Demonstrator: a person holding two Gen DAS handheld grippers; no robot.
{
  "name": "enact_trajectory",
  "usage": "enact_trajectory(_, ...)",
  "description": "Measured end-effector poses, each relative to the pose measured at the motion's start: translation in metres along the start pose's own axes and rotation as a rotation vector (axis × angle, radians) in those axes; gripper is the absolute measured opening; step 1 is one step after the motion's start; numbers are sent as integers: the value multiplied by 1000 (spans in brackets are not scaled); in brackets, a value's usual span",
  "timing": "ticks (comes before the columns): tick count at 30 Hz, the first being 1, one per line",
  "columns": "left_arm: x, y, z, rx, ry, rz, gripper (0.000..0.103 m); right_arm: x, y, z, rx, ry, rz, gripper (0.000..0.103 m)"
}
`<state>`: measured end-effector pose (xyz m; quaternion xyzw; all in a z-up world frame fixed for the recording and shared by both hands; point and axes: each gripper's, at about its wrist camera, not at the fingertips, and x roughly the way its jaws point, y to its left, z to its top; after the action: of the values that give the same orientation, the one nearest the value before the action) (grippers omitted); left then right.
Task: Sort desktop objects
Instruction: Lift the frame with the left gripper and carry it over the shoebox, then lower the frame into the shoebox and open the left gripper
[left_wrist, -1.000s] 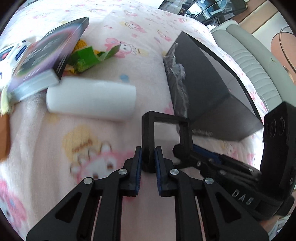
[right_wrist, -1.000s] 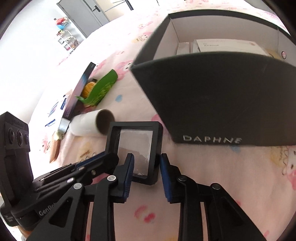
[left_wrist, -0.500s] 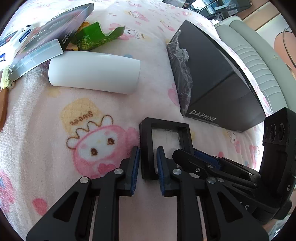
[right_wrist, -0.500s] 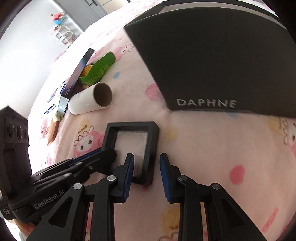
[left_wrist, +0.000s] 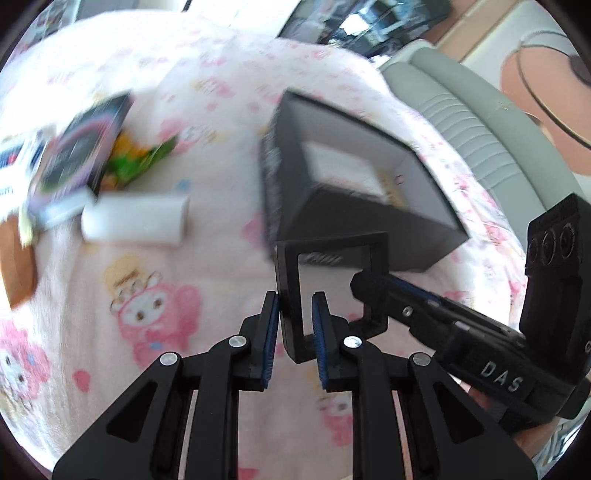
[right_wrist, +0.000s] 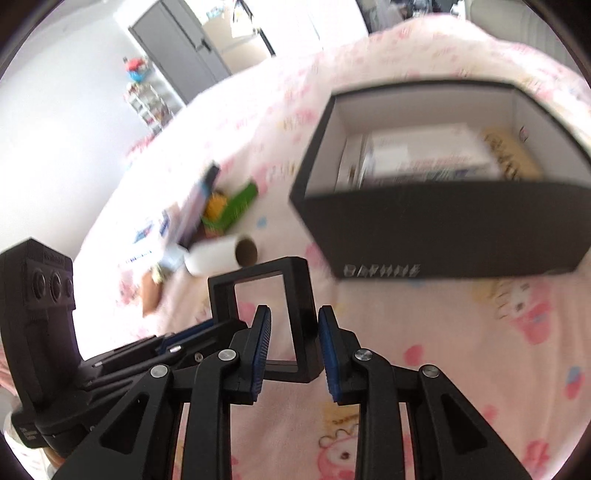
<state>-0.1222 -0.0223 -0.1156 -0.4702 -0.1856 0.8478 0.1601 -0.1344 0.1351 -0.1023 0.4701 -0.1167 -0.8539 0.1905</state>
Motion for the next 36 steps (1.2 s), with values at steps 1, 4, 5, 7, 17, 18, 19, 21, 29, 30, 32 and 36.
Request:
enact_trajectory(1,2,-10,6,17,-7,-4,16,-10,-2,5,-5,-24,-1,24)
enact_trajectory(4,6,-38,28,64,-21,-33,16,-42,-15,26,-30,-93,-18,24)
enact_trajectory(5,9,-47,35,76,-23,-43,16,-50,-23,35,-32,-114,-33,24)
enact_trajectory(7,21,-72,52,120,-31,-59,16,-59,-37,48,-25,-144,-63,24)
enact_trajectory(17,112,-154,94,212,27,-112,15,-66,-124,87,75,-177,-155,24)
enact_trajectory(18,119,-159,94,217,33,-110,15,-65,-132,90,86,-177,-163,24)
enact_trajectory(19,124,-163,95,223,35,-104,15,-64,-141,92,98,-176,-170,24)
enact_trajectory(21,137,-167,95,230,58,-99,15,-63,-159,98,120,-176,-185,24)
enact_trajectory(29,177,-180,94,251,138,-85,15,-52,-200,101,186,-151,-209,24)
enact_trajectory(30,180,-181,94,254,144,-82,15,-50,-203,101,192,-146,-210,24)
enact_trajectory(32,185,-182,93,259,156,-74,15,-48,-206,101,197,-140,-217,24)
enact_trajectory(36,191,-181,91,252,174,-67,15,-44,-202,102,180,-132,-252,24)
